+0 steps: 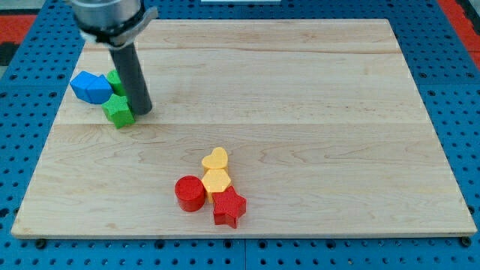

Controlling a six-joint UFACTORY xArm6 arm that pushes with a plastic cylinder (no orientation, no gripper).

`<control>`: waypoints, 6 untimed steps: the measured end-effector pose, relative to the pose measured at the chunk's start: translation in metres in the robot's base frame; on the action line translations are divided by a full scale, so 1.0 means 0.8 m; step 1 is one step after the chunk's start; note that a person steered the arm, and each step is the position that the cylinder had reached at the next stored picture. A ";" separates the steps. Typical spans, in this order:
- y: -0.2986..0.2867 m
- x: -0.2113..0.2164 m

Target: Place the arm at the bottom of the blue triangle

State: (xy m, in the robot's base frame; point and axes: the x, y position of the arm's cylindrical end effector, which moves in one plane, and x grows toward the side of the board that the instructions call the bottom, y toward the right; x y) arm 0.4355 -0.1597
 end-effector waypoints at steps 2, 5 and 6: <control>-0.040 0.102; -0.127 -0.002; -0.071 -0.007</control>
